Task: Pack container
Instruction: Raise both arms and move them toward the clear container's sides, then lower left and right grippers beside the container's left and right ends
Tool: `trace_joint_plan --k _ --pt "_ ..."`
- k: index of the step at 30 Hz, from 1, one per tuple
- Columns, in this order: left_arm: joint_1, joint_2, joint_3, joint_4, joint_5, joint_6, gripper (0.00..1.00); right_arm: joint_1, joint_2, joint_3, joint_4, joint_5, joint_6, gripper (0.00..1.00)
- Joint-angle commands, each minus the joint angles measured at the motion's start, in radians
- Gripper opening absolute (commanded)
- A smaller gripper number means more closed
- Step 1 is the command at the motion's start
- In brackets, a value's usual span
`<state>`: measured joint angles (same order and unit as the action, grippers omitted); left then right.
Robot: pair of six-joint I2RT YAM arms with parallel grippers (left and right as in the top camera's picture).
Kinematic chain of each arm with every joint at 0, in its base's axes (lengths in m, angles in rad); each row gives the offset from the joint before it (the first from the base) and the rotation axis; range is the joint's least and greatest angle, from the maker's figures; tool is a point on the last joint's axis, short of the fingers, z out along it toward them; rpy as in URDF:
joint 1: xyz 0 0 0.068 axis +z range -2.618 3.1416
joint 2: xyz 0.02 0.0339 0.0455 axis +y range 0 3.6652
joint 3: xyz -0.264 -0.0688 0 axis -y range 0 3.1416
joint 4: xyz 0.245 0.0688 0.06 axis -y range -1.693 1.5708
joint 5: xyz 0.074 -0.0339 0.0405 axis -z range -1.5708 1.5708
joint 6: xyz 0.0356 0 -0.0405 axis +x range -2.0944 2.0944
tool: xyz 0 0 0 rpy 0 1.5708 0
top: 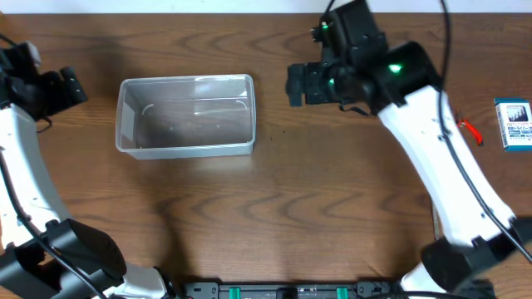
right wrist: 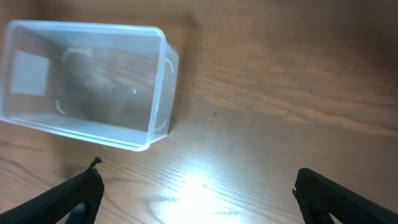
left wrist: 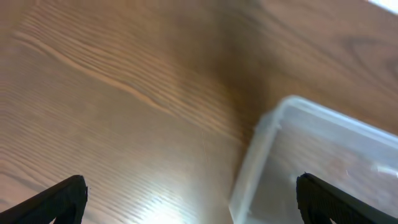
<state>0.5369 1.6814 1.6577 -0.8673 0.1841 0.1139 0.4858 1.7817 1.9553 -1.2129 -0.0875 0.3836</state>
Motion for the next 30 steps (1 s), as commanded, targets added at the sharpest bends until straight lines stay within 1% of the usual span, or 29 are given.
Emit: trace_joint_plan --k 1,5,6,7,8,9,11,12,13,14,15,16,17,19,22,24,25,26,27,29,30 --pt "0.030 -0.007 0.013 0.013 0.007 0.020 0.98 0.004 0.047 0.014 0.016 -0.037 0.012 0.99" --pt "0.028 -0.007 0.013 -0.003 0.007 0.020 0.98 0.004 0.081 0.014 0.041 -0.037 0.012 0.99" --pt "0.029 -0.006 0.012 -0.005 0.007 0.021 0.95 0.004 0.084 0.014 0.050 -0.037 0.012 0.99" --pt "0.029 -0.005 0.011 -0.003 0.007 0.021 0.76 0.004 0.087 0.014 0.059 -0.036 0.011 0.99" --pt "0.029 -0.002 0.011 0.003 0.007 0.021 0.64 0.004 0.088 0.014 0.070 -0.036 0.002 0.99" --pt "0.030 0.002 0.010 0.014 0.006 0.021 0.61 0.004 0.089 0.014 0.081 -0.036 -0.008 0.99" --pt "0.029 0.017 0.010 0.039 0.006 0.025 0.60 0.004 0.089 0.014 0.106 -0.028 -0.028 0.99" --pt "0.030 0.027 0.009 0.050 -0.002 0.025 0.56 0.004 0.089 0.014 0.113 -0.021 -0.030 0.99" --pt "0.030 0.039 0.009 0.063 -0.020 0.024 0.41 0.004 0.089 0.014 0.118 -0.011 -0.030 0.99" --pt "0.029 0.053 0.009 0.072 -0.042 0.024 0.33 0.004 0.089 0.014 0.121 -0.005 -0.030 0.99" --pt "0.030 0.069 0.009 0.082 -0.063 0.024 0.21 0.004 0.089 0.014 0.121 -0.006 -0.032 0.99" --pt "0.030 0.088 0.009 0.090 -0.074 0.023 0.11 0.004 0.089 0.014 0.121 -0.006 -0.032 0.99" --pt "0.030 0.105 0.009 0.093 -0.079 0.023 0.07 0.004 0.091 0.013 0.120 -0.006 -0.032 0.97" --pt "0.029 0.142 0.009 0.096 -0.080 0.023 0.06 0.004 0.096 0.013 0.119 -0.006 -0.032 0.91" --pt "0.029 0.201 0.009 0.094 -0.080 0.016 0.06 0.004 0.111 0.013 0.117 -0.006 -0.032 0.72" --pt "0.029 0.227 0.009 0.091 -0.080 0.012 0.06 0.004 0.118 0.013 0.117 -0.006 -0.032 0.65" --pt "0.029 0.246 0.009 0.088 -0.080 0.010 0.06 0.004 0.126 0.013 0.117 -0.006 -0.032 0.53" --pt "0.029 0.257 0.009 0.086 -0.080 0.009 0.06 0.004 0.130 0.013 0.118 -0.006 -0.032 0.44" --pt "0.029 0.267 0.009 0.083 -0.080 0.009 0.06 0.004 0.134 0.013 0.117 -0.006 -0.031 0.38" --pt "0.029 0.284 0.009 0.077 -0.079 0.008 0.06 0.004 0.140 0.013 0.117 -0.006 -0.032 0.32" --pt "0.029 0.290 0.009 0.076 -0.079 0.008 0.06 0.004 0.142 0.013 0.117 -0.006 -0.032 0.31"
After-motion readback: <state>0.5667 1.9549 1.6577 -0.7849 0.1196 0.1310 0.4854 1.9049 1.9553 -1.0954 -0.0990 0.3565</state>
